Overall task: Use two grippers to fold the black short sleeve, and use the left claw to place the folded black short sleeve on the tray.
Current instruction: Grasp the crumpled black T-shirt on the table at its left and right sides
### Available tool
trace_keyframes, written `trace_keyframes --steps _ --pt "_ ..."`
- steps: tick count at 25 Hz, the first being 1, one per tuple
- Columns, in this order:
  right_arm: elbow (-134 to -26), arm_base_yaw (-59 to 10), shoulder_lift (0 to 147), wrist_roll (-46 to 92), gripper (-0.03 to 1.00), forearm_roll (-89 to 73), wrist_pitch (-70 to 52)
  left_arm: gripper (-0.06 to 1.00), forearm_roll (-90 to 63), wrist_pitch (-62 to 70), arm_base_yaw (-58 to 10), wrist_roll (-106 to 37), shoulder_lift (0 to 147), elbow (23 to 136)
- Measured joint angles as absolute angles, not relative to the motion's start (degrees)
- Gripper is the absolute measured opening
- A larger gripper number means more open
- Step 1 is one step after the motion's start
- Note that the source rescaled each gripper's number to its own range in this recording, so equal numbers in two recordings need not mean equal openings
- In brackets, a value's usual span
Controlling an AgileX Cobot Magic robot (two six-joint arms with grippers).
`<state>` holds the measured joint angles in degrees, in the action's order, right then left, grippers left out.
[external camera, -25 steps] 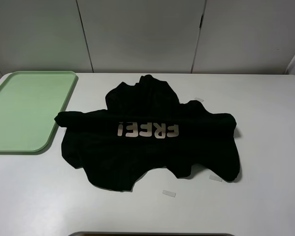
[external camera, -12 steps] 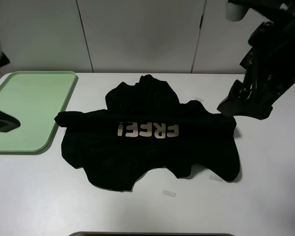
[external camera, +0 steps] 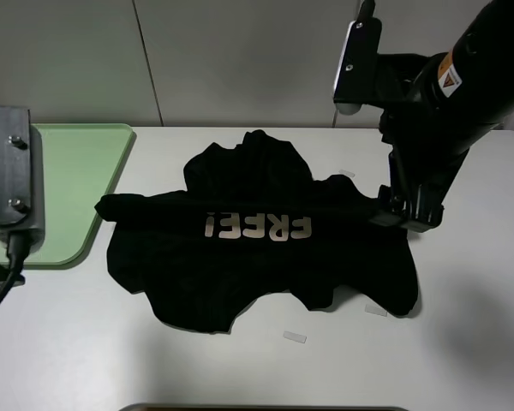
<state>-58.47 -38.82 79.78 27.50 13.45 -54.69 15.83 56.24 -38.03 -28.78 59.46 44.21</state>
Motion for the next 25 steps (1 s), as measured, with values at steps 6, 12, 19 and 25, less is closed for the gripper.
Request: trace_keyframes --steps 6,12,19,25 --pt "-58.4 -38.8 83.0 28.2 1.00 15.2 -53.8 0.87 16.0 49.7 -34.7 -28.9 61.0 43.9" --pt "-58.4 -38.8 83.1 30.7 1.00 15.3 -50.8 0.85 15.9 46.2 -31.8 -29.9 69.2 44.3" --pt "-58.3 -38.8 83.1 33.2 1.00 15.1 -44.8 0.85 16.0 42.2 -27.8 -31.3 80.1 48.3" --pt "-58.3 -35.4 84.8 35.4 1.00 15.0 -43.0 0.85 16.0 38.9 -27.7 -34.3 88.4 53.5"
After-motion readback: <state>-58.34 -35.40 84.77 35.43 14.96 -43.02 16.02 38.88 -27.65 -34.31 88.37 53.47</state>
